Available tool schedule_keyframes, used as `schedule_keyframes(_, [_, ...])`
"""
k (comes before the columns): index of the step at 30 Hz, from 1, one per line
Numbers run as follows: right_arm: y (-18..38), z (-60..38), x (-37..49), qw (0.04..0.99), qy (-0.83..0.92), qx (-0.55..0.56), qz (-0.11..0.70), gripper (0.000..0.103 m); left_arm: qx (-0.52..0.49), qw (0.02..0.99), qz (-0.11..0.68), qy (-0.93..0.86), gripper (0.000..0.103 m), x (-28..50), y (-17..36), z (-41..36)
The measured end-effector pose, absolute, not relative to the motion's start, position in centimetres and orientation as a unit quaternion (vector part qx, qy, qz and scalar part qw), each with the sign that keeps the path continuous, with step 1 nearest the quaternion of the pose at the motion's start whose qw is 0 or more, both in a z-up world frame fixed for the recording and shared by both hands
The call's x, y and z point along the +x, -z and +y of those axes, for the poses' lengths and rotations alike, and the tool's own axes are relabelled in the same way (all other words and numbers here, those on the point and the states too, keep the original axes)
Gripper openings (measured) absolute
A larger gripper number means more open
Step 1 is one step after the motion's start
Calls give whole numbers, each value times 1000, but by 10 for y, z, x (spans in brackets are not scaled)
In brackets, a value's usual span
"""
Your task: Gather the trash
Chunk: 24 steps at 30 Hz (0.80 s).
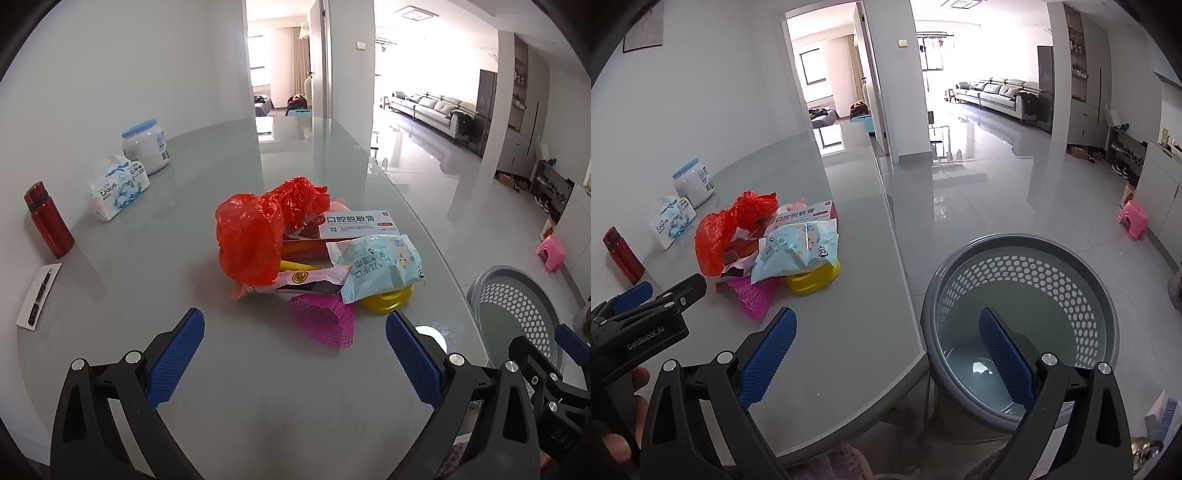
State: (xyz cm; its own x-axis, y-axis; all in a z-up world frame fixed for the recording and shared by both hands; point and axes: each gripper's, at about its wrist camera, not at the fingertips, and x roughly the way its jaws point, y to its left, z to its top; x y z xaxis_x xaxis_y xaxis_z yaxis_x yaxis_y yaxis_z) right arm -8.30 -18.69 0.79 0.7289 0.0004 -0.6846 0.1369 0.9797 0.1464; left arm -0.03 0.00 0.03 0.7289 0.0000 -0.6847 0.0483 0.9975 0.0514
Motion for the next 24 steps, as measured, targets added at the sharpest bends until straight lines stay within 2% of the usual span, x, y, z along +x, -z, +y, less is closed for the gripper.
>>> schedule_keyframes(24, [-18, -184, -92, 930, 35, 92, 355, 95, 31, 934, 356, 15, 97, -11, -11, 1])
